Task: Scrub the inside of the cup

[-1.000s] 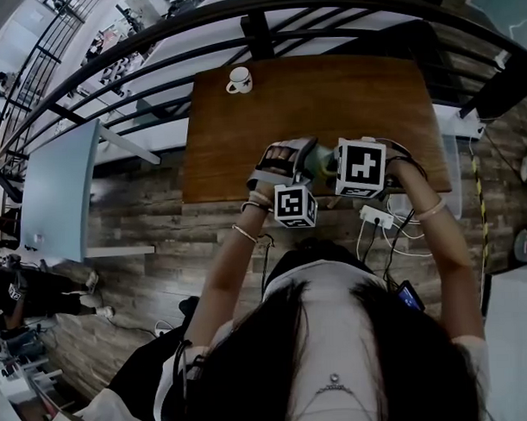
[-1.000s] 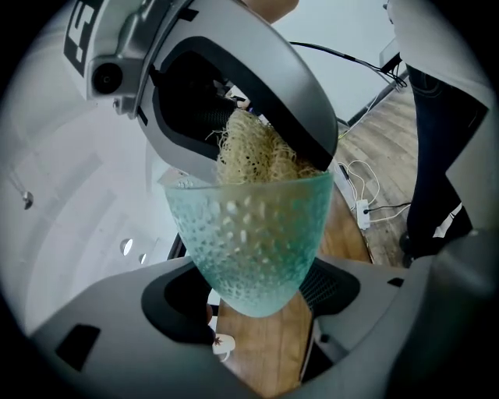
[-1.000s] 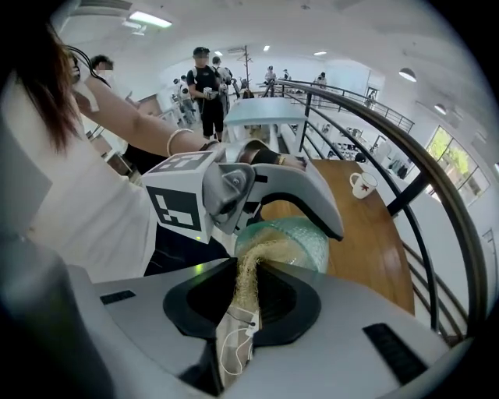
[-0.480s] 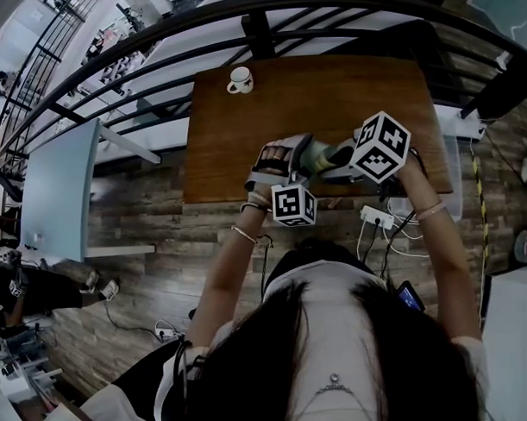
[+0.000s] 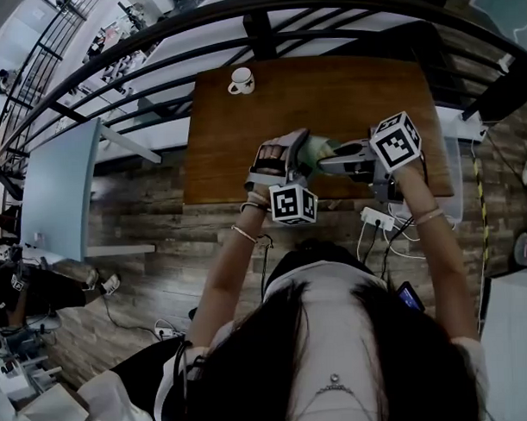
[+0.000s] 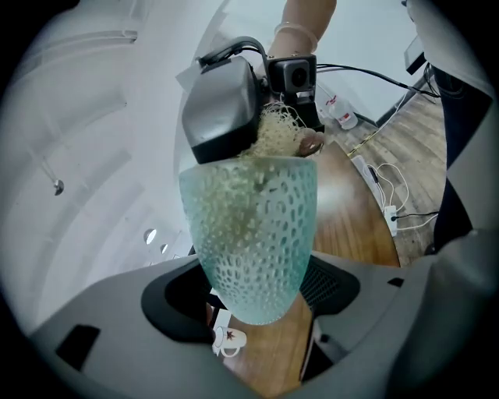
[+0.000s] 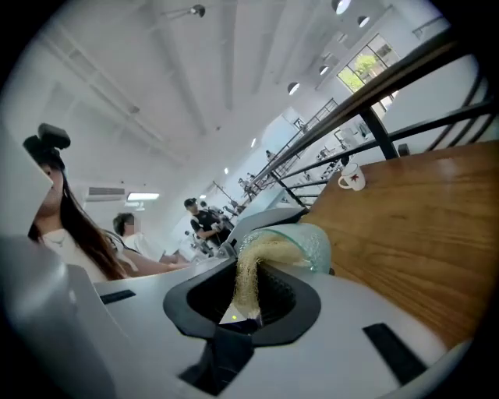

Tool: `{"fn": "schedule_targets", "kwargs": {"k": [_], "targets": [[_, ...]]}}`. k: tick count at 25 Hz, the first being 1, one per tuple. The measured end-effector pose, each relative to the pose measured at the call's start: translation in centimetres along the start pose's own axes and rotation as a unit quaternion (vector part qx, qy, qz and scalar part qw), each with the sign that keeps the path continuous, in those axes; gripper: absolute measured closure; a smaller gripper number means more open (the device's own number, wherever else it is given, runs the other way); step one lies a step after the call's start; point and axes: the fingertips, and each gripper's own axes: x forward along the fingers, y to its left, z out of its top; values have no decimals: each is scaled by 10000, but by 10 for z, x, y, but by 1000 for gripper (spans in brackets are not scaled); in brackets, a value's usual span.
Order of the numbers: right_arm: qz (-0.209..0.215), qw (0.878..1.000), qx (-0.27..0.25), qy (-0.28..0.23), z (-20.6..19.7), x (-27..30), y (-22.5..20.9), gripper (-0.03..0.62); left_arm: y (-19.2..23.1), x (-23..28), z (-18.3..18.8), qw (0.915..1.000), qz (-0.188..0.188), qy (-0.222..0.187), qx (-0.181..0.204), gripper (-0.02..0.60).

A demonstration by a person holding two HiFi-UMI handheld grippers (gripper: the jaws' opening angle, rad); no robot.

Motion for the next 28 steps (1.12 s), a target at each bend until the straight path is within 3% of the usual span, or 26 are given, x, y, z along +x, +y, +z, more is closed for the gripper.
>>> {"fn": "schedule_targets", "kwargs": {"k": [3,6,10,17,22,28], "targets": [[205,9990,260,-310,7,-2,0,513,4,0,-1,10000,76,-12,-5,239],[184,9991,246,-281,7,-3,2,513,2,1,1,10000,-19,-11,57,239],[-147,9989,-225,392,-6,-2,1,513,-6,0,4,9996,-223,-38,162,239],[-396,9853,-992,1332,-19,-1,5,513,-8,-1,7,9991,-371,-72,204,239],[-619,9663,-1536,1969,-30,1,3,513,-11,0,8,9987,-449,-62,234,239],[-1059,9278,-2195,2825,-45,1,-4,513,-19,0,6,9983,-534,-38,209,239]]}}
